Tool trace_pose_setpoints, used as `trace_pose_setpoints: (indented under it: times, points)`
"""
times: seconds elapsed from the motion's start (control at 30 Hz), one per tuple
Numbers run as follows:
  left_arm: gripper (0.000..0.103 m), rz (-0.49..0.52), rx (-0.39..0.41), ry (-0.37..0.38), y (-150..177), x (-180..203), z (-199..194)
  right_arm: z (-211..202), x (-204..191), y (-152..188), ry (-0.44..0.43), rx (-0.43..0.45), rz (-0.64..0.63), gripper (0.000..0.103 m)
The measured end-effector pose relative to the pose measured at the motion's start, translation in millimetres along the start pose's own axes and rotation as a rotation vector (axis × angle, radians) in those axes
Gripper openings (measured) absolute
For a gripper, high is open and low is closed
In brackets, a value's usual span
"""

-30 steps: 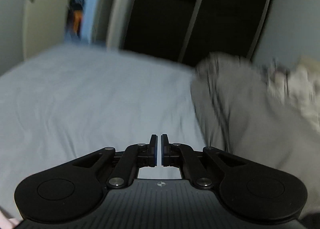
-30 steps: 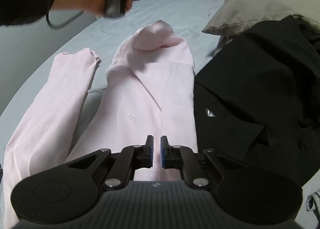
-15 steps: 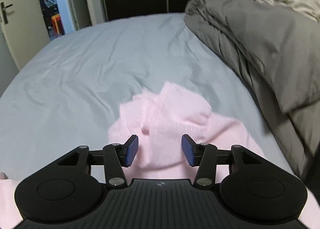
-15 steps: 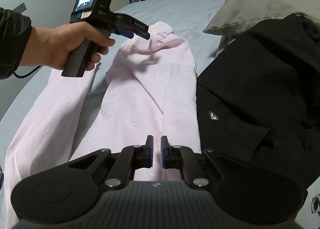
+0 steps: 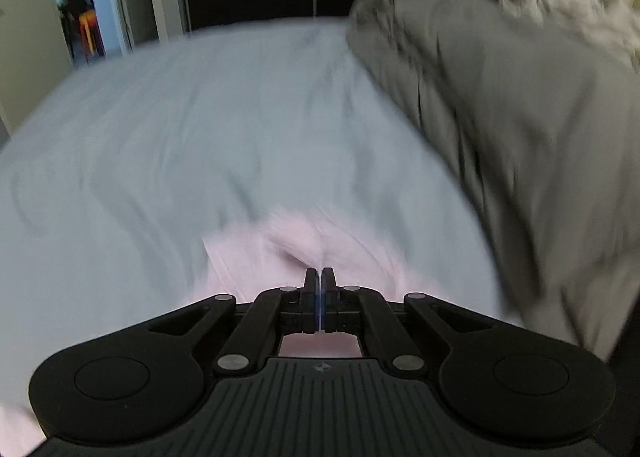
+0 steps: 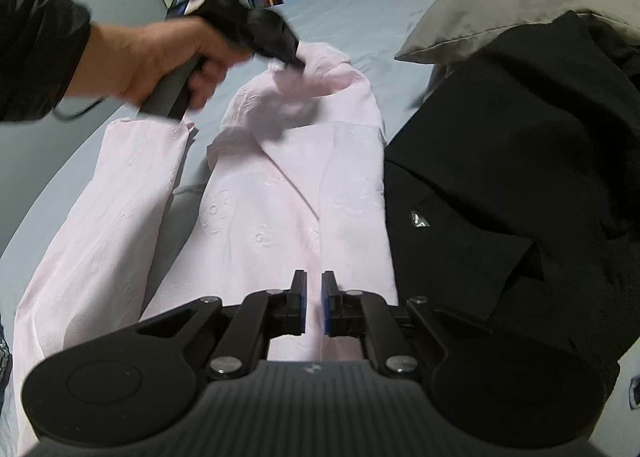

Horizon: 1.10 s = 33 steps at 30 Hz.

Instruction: Fold clothes

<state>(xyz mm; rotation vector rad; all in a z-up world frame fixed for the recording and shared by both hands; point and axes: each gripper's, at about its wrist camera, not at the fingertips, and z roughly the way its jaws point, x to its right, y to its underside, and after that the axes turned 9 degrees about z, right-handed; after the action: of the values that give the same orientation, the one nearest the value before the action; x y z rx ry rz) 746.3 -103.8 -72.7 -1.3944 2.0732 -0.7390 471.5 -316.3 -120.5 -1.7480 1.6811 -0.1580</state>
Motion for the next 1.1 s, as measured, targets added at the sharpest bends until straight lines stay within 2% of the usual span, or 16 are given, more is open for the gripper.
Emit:
trace_pose_setpoints:
  times: [0.07,0.13,0.23,0.3,0.33,0.4,0.43,0.47,0.53,0.63,0.7,0.73,0.77,0.9,1.0,1.1]
  points:
    - [0.0,-0.022,0.043,-0.012,-23.2,-1.8,0.9,-2.8,2.4,1.8,-0.003,0.005,0.006,0.009]
    - [0.0,-0.007,0.036,-0.026,-41.0,1.5,8.8,-4.4,5.0,3.3,-0.005,0.01,0.012,0.009]
    - [0.0,0.071,0.022,-0.121,-53.0,14.0,16.9,-5.8,9.7,6.7,-0.001,0.014,0.032,0.009]
    - [0.0,0.043,0.115,-0.168,-56.5,15.1,3.6,-7.1,12.9,9.6,0.0,0.016,0.05,0.01]
    - [0.001,0.004,0.187,-0.153,-56.9,12.0,-6.5,-7.7,14.2,11.1,0.0,0.015,0.057,0.01]
    - [0.023,-0.093,0.341,-0.063,-54.4,0.7,-27.7,-7.9,15.4,14.6,-0.002,0.011,0.062,0.01]
    - [0.05,-0.129,0.363,-0.042,-52.2,-4.5,-33.4,-7.5,15.8,15.8,-0.001,0.007,0.06,0.01]
    - [0.056,-0.157,0.355,-0.057,-47.9,-7.4,-37.5,-7.0,16.1,16.3,0.001,0.006,0.057,0.01]
    - [0.055,-0.208,0.306,-0.105,-26.5,-9.8,-46.6,-6.0,17.6,13.7,0.007,0.01,0.061,0.01]
    - [0.054,-0.295,0.186,-0.097,35.7,-5.5,-66.9,-5.9,19.3,3.5,0.017,0.027,0.07,0.011]
    - [0.054,-0.308,0.108,-0.075,82.1,5.7,-86.6,-6.6,19.6,-4.1,0.026,0.04,0.067,0.029]
    - [0.054,-0.302,0.073,-0.057,104.4,12.1,-96.7,-6.9,19.6,-8.1,0.03,0.051,0.065,0.045]
    - [0.054,-0.302,0.044,-0.036,126.5,19.4,-108.1,-6.8,19.3,-11.8,0.033,0.059,0.06,0.048]
    - [0.054,-0.321,-0.045,0.076,190.2,47.0,-137.4,3.7,16.8,-23.0,0.049,0.039,0.025,0.047]
    - [0.054,-0.336,-0.084,0.093,217.2,58.7,-148.7,18.4,15.2,-29.5,0.053,0.001,0.011,0.046]
    - [0.054,-0.412,-0.111,0.127,232.4,56.8,-147.4,32.2,14.2,-33.7,0.034,-0.049,0.014,0.041]
